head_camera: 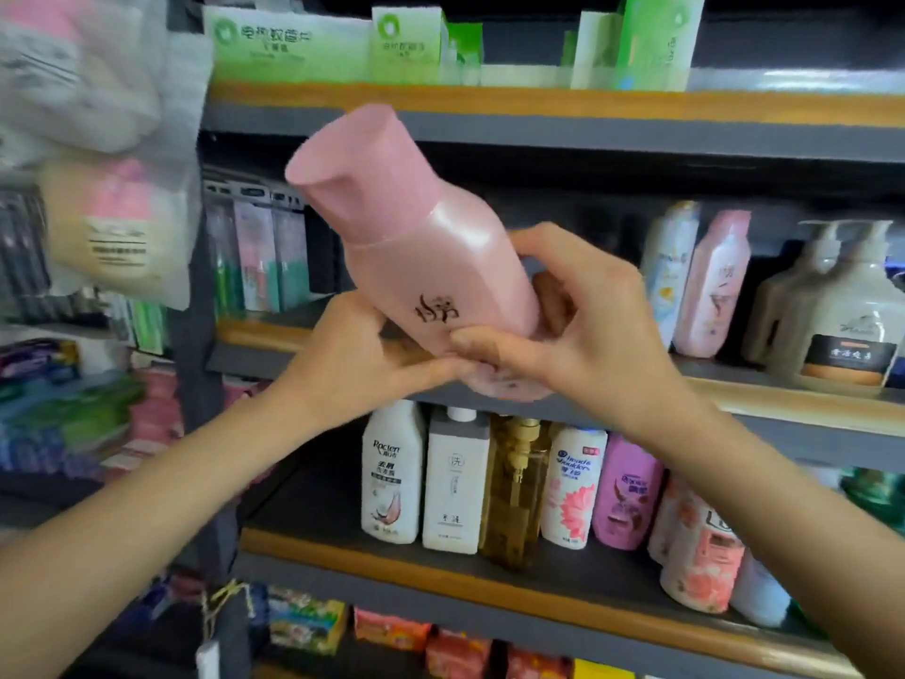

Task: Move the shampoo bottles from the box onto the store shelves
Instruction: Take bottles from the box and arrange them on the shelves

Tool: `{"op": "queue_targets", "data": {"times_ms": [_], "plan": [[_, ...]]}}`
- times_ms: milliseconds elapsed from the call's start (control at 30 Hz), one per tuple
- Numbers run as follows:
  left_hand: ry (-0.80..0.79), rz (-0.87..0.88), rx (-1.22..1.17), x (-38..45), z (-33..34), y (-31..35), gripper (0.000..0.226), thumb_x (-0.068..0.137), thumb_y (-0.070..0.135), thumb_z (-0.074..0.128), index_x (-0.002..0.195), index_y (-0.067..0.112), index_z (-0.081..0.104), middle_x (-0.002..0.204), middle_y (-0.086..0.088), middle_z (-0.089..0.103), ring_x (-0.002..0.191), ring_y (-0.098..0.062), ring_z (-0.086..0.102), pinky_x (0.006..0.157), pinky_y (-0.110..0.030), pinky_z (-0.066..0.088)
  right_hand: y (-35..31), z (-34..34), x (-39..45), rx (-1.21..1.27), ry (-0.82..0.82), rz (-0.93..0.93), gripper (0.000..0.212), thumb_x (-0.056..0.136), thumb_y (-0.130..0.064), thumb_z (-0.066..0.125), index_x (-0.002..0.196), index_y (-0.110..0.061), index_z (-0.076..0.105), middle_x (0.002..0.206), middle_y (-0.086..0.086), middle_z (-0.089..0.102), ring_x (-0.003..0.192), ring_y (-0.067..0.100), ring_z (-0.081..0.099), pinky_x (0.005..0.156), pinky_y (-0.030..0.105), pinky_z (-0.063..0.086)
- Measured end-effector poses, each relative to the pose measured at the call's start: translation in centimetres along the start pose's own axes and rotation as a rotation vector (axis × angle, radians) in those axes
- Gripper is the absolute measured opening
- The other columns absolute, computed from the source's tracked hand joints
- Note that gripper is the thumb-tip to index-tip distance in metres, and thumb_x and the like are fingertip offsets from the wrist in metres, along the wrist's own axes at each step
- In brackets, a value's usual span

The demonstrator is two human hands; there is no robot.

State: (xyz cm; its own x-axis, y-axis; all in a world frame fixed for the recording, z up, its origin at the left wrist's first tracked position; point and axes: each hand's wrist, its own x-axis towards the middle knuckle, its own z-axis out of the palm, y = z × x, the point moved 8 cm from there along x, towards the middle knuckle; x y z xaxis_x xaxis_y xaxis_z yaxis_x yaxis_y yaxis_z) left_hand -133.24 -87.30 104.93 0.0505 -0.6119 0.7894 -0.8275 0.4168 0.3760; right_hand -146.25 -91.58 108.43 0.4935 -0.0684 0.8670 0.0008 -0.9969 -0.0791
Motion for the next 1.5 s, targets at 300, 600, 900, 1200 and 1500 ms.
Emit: {"op": "queue_targets", "data": {"times_ms": [300,600,900,1200,1500], "plan": [[-0.317,-0.535,0.061,-13.1,-1.4,-15.3,0.049,0.059,0.042,0.084,0.099,0.037,0.056,0.096,0.03,0.057,0.087,0.015,0.057,0.075,-0.012,0.046,2.0,20.7,-8.2,0.38,-0.394,0.45,0.056,0.072,-0.039,0.078,0.116,-0.031,0.043,0.091,-0.013,0.062,0.074,-0.002,0.057,0.066,0.021,0.05],[-0.245,-0.757,0.018,-15.1,1.8,-27.5,0.054,0.07,0.019,0.08,0.118,0.007,0.059,0.112,-0.005,0.065,0.107,-0.019,0.06,0.092,-0.034,0.049,7.3,30.9,-9.5,0.257,-0.441,0.685,0.044,0.082,-0.024,0.07,0.116,-0.011,0.046,0.092,-0.004,0.055,0.078,0.009,0.05,0.06,0.011,0.039],[-0.218,-0.847,-0.239,-13.2,4.1,-29.5,0.064,0.078,0.017,0.073,0.133,0.016,0.039,0.117,0.0,0.057,0.112,-0.016,0.053,0.097,-0.035,0.046,9.9,33.0,-9.1,0.08,-0.412,0.914,0.031,0.091,-0.013,0.054,0.116,0.0,0.042,0.108,0.018,0.061,0.097,0.032,0.061,0.069,0.033,0.046],[-0.182,-0.952,-0.334,-16.0,6.2,-31.6,0.08,0.078,0.013,0.072,0.14,0.019,0.023,0.131,-0.003,0.048,0.124,-0.019,0.046,0.105,-0.041,0.04,6.1,34.7,-14.7,0.096,-0.535,0.754,0.048,0.09,0.0,0.044,0.135,-0.014,0.04,0.122,0.008,0.056,0.108,0.018,0.055,0.088,0.021,0.046],[-0.227,-0.951,-0.05,-15.8,6.3,-33.5,0.073,0.076,0.017,0.075,0.138,0.015,0.036,0.132,-0.006,0.053,0.123,-0.023,0.049,0.103,-0.039,0.041,6.8,38.4,-15.4,-0.13,-0.839,0.535,0.056,0.092,-0.007,0.044,0.145,-0.017,0.03,0.144,0.009,0.03,0.125,0.029,0.034,0.107,0.035,0.031]]}}
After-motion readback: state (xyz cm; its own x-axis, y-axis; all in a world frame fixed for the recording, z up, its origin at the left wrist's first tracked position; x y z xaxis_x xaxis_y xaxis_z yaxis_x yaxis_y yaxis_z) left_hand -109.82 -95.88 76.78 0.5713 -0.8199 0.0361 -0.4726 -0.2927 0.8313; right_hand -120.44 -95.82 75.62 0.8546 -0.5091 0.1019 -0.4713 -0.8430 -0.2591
